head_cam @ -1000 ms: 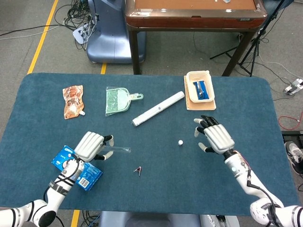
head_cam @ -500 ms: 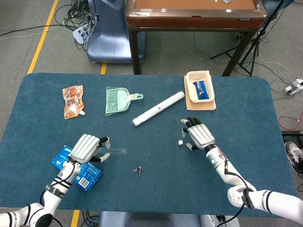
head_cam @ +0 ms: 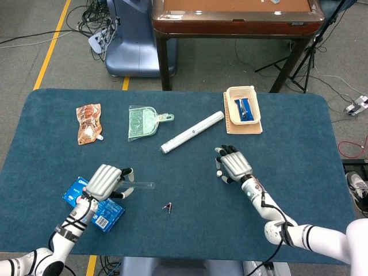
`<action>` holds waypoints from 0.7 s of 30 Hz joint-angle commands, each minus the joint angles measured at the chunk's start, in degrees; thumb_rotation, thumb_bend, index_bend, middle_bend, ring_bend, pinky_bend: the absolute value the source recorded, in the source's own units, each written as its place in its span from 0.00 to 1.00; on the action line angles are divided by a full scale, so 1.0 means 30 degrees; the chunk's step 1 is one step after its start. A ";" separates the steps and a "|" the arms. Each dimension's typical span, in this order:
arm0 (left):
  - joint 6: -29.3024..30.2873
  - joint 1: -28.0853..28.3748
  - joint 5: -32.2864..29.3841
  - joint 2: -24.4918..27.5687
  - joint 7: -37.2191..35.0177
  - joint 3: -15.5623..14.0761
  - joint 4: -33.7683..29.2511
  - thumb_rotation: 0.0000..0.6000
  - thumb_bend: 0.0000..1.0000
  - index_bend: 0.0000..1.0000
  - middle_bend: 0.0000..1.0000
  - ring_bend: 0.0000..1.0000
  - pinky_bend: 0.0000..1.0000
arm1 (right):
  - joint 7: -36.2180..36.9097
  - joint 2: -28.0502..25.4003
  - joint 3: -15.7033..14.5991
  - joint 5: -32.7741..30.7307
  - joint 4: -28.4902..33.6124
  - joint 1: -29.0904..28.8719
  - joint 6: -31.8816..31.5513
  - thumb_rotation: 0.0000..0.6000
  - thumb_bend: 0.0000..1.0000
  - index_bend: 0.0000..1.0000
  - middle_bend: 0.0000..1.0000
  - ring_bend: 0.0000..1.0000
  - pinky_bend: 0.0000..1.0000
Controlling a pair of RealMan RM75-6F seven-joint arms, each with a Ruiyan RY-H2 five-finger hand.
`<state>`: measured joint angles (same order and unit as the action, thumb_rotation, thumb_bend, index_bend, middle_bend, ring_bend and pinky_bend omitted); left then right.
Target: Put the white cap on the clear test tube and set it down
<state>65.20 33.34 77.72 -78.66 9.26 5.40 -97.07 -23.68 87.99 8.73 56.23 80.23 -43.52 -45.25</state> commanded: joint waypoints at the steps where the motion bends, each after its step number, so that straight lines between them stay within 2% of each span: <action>1: -0.0018 -0.0016 0.0011 -0.0012 0.0010 0.0013 -0.0016 1.00 0.25 0.60 1.00 1.00 1.00 | -0.0015 0.0215 -0.0064 -0.0191 -0.0281 -0.0163 0.0081 1.00 0.28 0.47 0.11 0.00 0.09; 21: -0.0306 -0.0061 -0.0018 -0.0058 0.0063 0.0111 0.0079 1.00 0.25 0.60 1.00 1.00 1.00 | 0.0170 0.0972 -0.0305 -0.0998 -0.1496 -0.0902 0.0597 1.00 0.28 0.50 0.14 0.00 0.09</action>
<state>64.32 33.15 77.67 -78.84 9.46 5.74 -96.87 -23.17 90.91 7.84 53.26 75.74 -46.20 -43.49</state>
